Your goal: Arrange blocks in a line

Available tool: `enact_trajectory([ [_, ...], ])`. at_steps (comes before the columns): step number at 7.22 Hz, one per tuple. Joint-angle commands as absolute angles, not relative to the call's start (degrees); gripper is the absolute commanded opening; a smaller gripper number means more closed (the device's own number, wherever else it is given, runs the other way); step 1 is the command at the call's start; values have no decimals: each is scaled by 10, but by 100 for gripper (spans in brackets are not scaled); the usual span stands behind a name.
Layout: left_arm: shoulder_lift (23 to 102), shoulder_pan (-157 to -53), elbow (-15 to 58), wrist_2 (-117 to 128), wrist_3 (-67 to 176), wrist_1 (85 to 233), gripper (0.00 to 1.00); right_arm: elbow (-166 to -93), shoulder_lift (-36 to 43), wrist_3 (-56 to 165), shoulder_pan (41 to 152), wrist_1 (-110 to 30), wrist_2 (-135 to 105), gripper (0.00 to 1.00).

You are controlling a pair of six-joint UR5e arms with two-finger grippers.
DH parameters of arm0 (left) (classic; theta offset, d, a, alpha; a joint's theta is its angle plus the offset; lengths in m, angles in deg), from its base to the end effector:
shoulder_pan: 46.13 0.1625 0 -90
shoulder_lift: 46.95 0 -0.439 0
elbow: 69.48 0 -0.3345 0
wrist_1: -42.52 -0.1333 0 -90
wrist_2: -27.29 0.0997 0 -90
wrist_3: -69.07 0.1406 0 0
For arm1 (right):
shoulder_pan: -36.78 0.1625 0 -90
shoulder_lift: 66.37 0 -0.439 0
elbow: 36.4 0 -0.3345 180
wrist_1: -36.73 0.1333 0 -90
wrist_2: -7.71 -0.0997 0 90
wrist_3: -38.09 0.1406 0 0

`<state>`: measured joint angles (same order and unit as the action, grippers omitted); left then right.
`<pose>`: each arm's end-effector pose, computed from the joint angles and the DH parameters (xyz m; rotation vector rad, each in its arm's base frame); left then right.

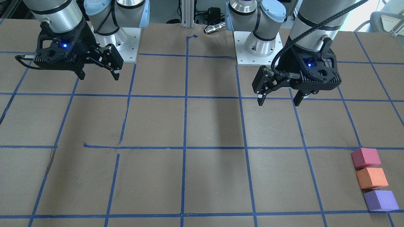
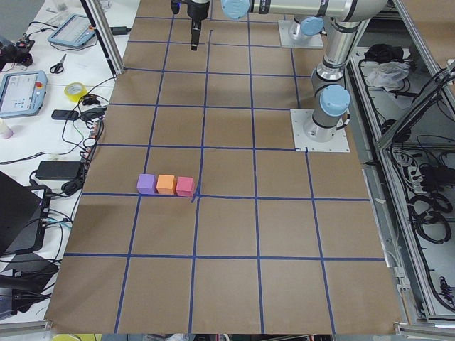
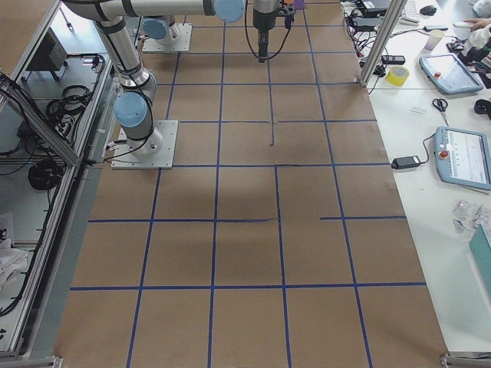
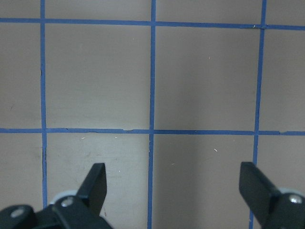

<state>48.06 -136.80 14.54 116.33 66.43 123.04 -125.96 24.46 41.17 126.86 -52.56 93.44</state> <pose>-0.1415 -0.4947 0.4853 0.0510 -3.1064 0.2832 0.1444 -0.4289 0.4696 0.0797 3.0658 -0.0118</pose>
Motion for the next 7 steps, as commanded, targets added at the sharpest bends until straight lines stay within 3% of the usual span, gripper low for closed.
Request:
enact_trajectory([
  [1, 481, -1367, 145, 1164, 667, 1230, 100, -1257, 244, 413, 1269, -527, 931, 100],
  [7, 470, -1354, 151, 1165, 667, 1225, 100, -1260, 241, 413, 1268, -531, 923, 100],
])
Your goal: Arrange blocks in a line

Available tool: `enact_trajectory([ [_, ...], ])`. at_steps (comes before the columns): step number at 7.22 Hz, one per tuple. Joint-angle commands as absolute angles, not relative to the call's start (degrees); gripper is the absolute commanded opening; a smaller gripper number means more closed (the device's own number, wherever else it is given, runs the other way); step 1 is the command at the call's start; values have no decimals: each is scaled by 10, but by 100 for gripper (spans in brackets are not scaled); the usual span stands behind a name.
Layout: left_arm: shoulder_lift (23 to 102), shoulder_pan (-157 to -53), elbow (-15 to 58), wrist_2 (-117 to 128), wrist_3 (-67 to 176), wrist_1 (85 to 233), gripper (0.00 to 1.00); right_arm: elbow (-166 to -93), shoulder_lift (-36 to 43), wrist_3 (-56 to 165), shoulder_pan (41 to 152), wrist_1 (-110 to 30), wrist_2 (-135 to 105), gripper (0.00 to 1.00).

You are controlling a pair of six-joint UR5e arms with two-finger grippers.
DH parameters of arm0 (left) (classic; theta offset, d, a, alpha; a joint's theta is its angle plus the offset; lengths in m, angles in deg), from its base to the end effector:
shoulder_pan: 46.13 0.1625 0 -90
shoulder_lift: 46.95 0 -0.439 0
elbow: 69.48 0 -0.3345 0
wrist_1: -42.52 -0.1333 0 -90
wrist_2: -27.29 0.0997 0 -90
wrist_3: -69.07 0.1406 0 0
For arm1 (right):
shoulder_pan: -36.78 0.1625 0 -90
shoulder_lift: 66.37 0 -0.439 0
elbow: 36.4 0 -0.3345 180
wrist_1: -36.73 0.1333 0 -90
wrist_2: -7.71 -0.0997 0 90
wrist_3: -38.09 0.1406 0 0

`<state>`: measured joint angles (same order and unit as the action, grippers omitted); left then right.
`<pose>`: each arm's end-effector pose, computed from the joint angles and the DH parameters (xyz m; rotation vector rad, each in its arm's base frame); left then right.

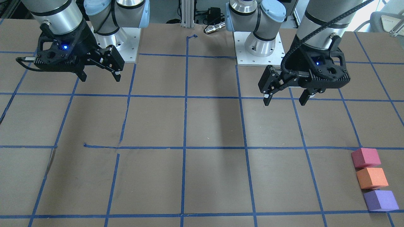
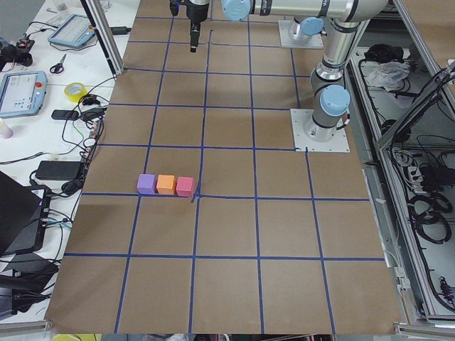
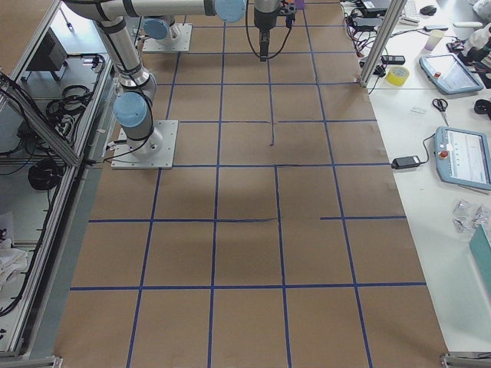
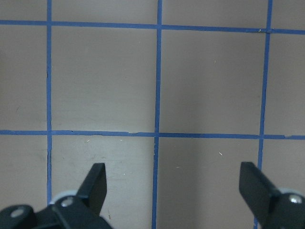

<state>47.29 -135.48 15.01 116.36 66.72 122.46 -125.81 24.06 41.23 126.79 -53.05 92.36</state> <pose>-0.1300 -0.4938 0.4895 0.0788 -3.1063 0.3078 0.1465 -0.4328 0.4689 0.0822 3.0467 -0.0174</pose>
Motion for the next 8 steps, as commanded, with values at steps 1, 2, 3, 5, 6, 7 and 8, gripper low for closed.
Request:
enact_trajectory([
  [1, 475, -1354, 151, 1164, 667, 1224, 100, -1260, 241, 413, 1268, -531, 923, 100],
  [2, 474, -1354, 151, 1164, 667, 1224, 100, -1260, 241, 413, 1268, -531, 923, 100],
  [3, 475, -1354, 151, 1164, 667, 1224, 100, -1259, 240, 413, 1268, -533, 922, 100],
  [5, 475, -1354, 151, 1164, 667, 1224, 100, -1260, 240, 415, 1263, -530, 923, 100],
  [6, 474, -1354, 151, 1164, 667, 1224, 100, -1257, 241, 417, 1263, -518, 925, 100],
  [7, 474, -1354, 151, 1163, 667, 1224, 100, -1257, 245, 416, 1263, -512, 932, 100],
  [8, 474, -1354, 151, 1164, 667, 1224, 100, -1257, 245, 414, 1261, -512, 925, 100],
])
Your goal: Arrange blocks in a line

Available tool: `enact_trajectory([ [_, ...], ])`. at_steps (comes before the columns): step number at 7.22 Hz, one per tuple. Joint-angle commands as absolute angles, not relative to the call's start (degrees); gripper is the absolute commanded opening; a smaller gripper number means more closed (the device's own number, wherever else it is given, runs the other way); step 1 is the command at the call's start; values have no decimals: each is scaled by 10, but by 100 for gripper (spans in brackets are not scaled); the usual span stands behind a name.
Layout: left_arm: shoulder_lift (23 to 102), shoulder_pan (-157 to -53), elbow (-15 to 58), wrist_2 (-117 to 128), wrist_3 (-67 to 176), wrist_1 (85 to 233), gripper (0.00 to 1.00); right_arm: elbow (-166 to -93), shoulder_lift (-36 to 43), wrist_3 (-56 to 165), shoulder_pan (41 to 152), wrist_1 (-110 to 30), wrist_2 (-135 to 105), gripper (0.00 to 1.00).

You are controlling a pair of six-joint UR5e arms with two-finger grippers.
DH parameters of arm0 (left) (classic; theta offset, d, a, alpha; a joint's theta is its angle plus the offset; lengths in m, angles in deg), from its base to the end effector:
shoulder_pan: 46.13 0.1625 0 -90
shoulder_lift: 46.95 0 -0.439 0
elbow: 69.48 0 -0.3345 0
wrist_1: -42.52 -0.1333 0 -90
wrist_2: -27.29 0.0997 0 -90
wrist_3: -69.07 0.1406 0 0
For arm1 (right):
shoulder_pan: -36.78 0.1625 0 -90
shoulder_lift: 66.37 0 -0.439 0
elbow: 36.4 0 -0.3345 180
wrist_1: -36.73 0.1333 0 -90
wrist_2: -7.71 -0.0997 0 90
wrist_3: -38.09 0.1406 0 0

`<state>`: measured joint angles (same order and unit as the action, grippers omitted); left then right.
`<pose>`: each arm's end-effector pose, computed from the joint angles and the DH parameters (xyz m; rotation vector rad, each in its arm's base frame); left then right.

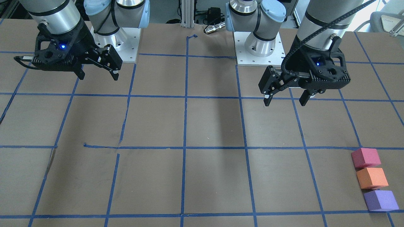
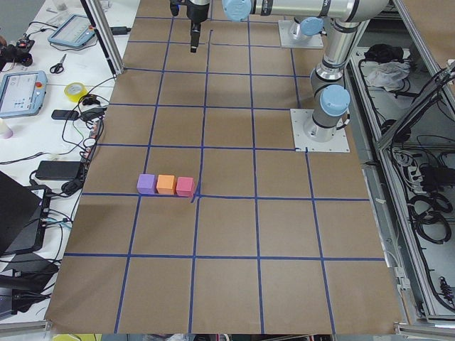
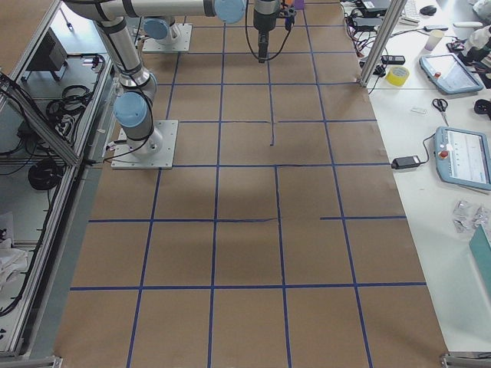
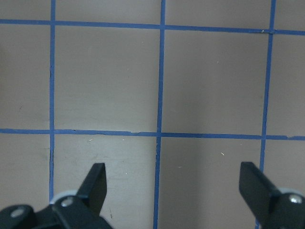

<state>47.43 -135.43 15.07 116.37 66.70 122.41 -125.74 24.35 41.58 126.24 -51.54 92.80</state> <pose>-0.1295 -0.4947 0.4879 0.0808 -3.1069 0.3038 0.1413 -0.4291 0.4688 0.1079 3.0542 0.0127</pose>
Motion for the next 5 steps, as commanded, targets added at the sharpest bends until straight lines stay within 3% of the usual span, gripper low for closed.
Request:
enact_trajectory([
  [1, 472, -1354, 151, 1164, 667, 1224, 100, -1258, 244, 412, 1259, -517, 934, 100],
  [5, 476, -1354, 156, 1163, 667, 1223, 100, -1262, 236, 407, 1262, -536, 936, 100],
])
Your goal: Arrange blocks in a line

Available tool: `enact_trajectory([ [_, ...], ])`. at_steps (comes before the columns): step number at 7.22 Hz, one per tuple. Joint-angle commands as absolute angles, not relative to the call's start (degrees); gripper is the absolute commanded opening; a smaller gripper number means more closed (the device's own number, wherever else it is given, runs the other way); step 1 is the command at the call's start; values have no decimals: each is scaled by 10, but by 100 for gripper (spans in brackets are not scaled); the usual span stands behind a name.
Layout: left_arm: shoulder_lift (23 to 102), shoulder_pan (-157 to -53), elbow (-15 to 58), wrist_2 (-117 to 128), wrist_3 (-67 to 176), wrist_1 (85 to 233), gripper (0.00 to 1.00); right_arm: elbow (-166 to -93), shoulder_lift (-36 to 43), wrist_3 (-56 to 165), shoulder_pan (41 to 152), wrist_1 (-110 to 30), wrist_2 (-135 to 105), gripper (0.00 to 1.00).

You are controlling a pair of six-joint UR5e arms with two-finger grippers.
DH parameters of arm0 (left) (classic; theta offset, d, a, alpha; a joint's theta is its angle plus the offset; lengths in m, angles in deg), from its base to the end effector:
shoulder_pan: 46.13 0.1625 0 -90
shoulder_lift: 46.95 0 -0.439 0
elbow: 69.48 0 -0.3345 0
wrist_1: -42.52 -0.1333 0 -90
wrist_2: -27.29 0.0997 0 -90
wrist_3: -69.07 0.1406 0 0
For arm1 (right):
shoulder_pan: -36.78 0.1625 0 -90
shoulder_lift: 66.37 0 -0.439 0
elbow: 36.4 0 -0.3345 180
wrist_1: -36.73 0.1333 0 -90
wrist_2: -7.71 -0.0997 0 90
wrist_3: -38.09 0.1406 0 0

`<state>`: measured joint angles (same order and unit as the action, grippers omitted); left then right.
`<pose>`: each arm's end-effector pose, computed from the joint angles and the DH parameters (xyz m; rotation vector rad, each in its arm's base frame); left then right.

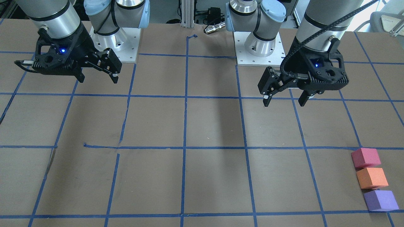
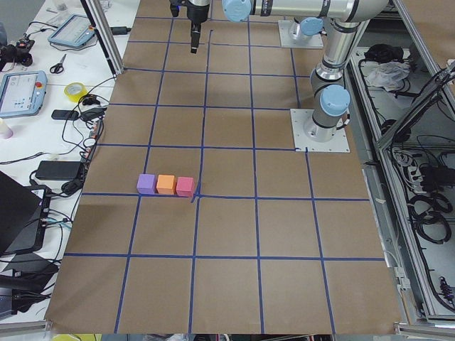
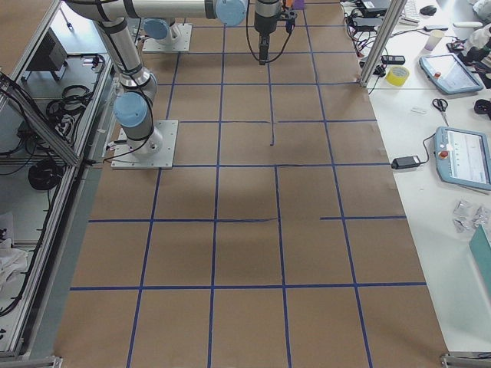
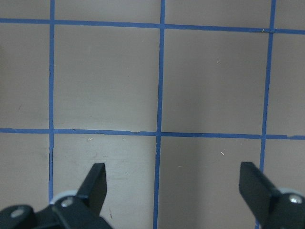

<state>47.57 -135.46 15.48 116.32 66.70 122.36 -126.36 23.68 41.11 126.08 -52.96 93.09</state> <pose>-0.1299 -0.4947 0.4835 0.0800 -3.1074 0.2901 0.1393 -0.4350 0.4615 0.0996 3.0594 0.0084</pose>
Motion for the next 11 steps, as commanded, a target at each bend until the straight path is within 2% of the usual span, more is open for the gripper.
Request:
enact_trajectory([
  [1, 476, -1355, 157, 1162, 667, 1223, 100, -1256, 239, 411, 1262, -538, 933, 100],
  [11, 487, -1353, 149, 1108, 678, 1222, 100, -1254, 240, 409, 1262, -571, 934, 100],
])
